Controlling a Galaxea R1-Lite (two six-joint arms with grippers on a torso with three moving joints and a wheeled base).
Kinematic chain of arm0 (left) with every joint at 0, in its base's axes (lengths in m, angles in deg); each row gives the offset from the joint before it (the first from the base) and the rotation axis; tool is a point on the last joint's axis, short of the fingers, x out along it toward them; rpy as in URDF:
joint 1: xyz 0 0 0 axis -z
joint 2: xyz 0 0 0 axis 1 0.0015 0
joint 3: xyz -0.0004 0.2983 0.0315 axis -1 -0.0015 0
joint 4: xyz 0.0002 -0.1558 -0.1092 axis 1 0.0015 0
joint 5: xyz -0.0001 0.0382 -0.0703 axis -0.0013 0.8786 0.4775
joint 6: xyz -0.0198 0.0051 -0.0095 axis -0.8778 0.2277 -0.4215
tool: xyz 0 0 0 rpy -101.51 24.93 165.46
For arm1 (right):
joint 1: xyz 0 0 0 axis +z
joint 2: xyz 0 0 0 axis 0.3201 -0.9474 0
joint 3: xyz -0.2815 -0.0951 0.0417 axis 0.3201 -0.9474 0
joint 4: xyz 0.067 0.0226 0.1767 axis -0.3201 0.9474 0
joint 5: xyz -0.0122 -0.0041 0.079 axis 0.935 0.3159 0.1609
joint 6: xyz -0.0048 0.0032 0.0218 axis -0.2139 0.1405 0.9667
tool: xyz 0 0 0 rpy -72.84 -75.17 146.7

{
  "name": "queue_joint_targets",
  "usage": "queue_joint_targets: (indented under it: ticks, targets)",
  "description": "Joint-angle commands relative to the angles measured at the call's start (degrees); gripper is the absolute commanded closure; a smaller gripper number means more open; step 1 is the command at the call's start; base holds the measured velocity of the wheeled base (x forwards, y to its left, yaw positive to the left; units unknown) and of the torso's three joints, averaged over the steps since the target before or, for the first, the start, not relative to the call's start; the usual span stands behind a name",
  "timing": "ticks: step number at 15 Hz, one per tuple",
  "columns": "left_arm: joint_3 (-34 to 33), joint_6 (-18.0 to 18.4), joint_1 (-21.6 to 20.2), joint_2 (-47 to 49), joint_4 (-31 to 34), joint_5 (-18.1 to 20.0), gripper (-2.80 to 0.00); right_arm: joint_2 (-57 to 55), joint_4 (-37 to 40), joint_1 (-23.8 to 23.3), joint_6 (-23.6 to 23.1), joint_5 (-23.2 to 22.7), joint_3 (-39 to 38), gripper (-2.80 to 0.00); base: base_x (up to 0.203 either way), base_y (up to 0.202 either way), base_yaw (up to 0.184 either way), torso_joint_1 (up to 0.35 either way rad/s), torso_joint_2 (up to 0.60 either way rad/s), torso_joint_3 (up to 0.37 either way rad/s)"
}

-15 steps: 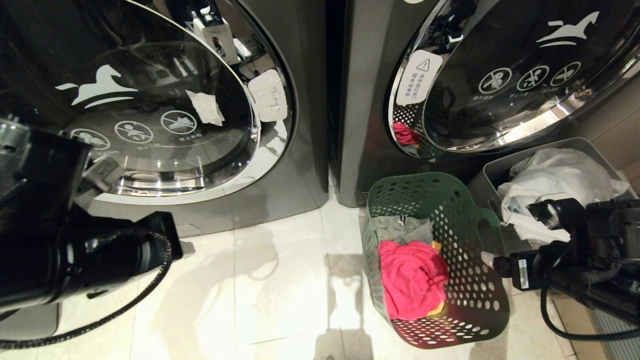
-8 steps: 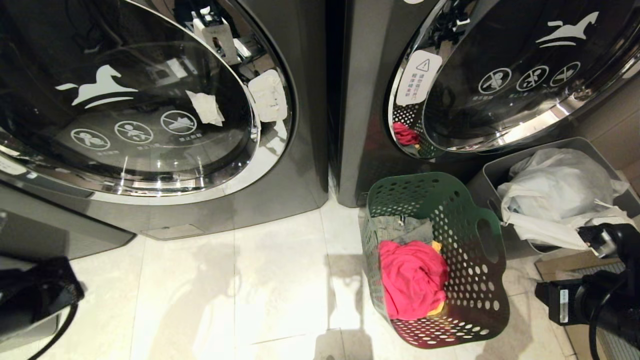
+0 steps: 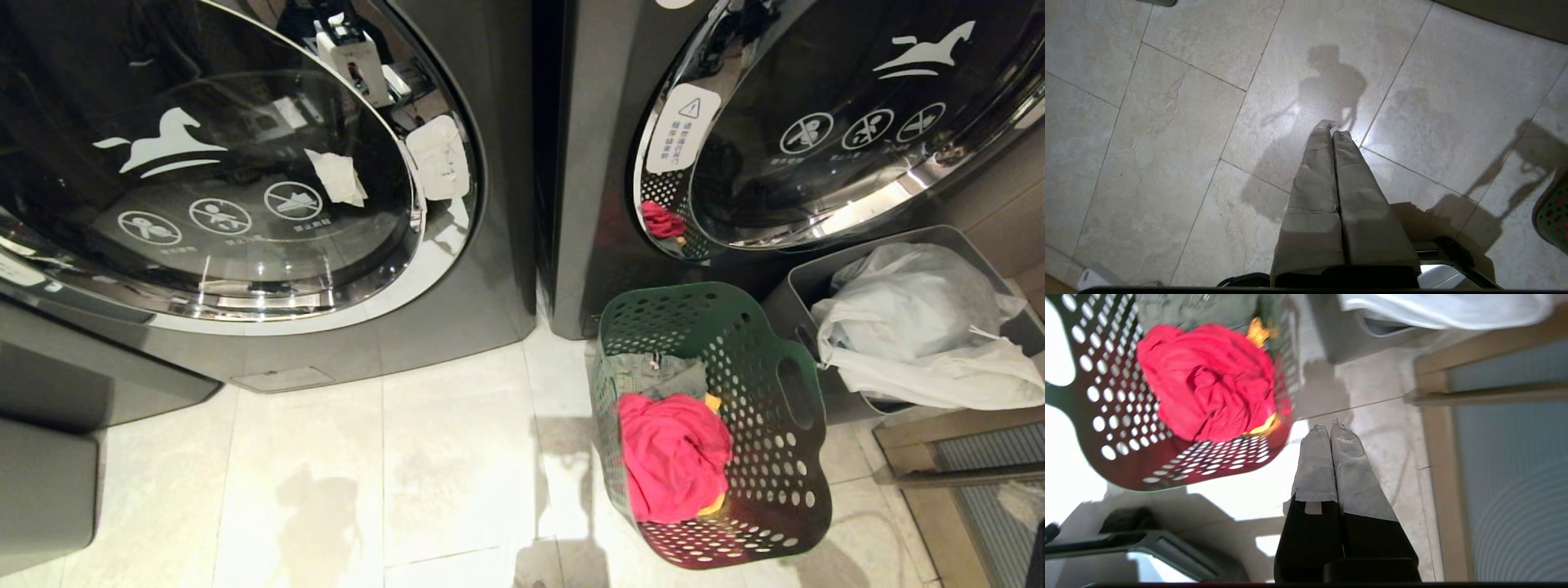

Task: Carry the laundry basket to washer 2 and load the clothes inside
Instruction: Open the lid of the washing machine

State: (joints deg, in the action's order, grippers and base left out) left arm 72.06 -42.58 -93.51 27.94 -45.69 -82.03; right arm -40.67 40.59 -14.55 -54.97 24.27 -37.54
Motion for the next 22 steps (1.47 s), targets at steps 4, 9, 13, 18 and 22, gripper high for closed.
queue_joint_targets:
  ticks: [4,9,13,18,22]
  targets:
    - [-4.22,6.17,-0.4,-16.94,-0.59,10.13,0.0,23.94,3.71,-4.92,-3.11,-4.64,-10.07,0.0,0.0,0.0,0.0,0.0,0.0,0.0]
    - [-14.51,20.43,3.07,-27.15,-3.01,19.94,0.0,41.57,28.96,-4.93,-9.53,-15.69,-9.62,0.0,0.0,0.0,0.0,0.0,0.0,0.0]
    - [-15.03,21.09,3.6,-33.97,-3.37,20.51,0.0,48.58,28.61,-4.65,-9.69,-15.64,-9.58,0.0,0.0,0.0,0.0,0.0,0.0,0.0]
    - [-15.12,20.0,3.6,-33.97,-3.45,20.34,0.0,48.58,28.61,-4.64,-9.52,-15.63,-9.57,0.0,0.0,0.0,0.0,0.0,0.0,0.0]
    - [-15.21,19.95,3.6,-33.97,-3.45,19.64,0.0,48.58,28.61,-4.64,-8.64,-15.63,-9.66,0.0,0.0,0.0,0.0,0.0,0.0,0.0]
